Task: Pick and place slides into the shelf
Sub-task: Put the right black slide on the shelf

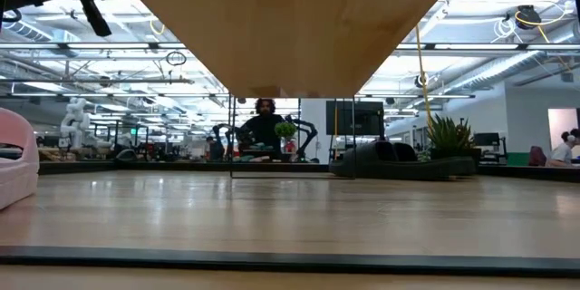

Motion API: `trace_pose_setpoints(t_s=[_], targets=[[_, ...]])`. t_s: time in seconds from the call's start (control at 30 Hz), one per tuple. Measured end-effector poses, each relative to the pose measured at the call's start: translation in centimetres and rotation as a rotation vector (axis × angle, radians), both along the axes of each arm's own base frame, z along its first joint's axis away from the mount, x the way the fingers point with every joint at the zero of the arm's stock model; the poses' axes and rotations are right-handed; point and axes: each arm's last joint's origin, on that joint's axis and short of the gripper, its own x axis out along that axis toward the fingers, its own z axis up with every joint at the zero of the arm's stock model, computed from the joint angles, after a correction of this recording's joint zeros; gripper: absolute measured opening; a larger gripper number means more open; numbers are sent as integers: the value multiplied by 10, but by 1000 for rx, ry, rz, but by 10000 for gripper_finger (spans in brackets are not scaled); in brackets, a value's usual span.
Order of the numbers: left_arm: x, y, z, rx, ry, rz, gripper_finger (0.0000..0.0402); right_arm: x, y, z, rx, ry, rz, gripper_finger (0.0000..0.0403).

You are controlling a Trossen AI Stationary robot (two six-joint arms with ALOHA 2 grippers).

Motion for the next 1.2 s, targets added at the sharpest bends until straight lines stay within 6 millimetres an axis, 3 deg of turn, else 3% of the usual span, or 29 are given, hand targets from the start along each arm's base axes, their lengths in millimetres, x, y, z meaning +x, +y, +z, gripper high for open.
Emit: trace_pose_setpoints(t_s=[0.17,0.33,0.5,0.6,0.73,1.03,1.2], targets=[[1,1,-2,-17,24,29,33,39,-18,-40,-56,363,-45,196],[1,1,-2,-26,30,43,33,65,-27,-82,-31,490,-20,196],[2,1,-4,-37,48,52,33,72,-35,-117,-85,575,-47,196],[2,2,-4,-48,51,68,33,67,-41,-126,-170,645,-123,196],[2,2,-5,-59,62,87,33,60,-45,-131,-157,673,-158,196],[3,2,-8,-60,95,100,33,60,-41,-148,-27,628,0,196],[4,2,-9,-58,112,98,33,64,-41,-159,-73,604,113,196]])
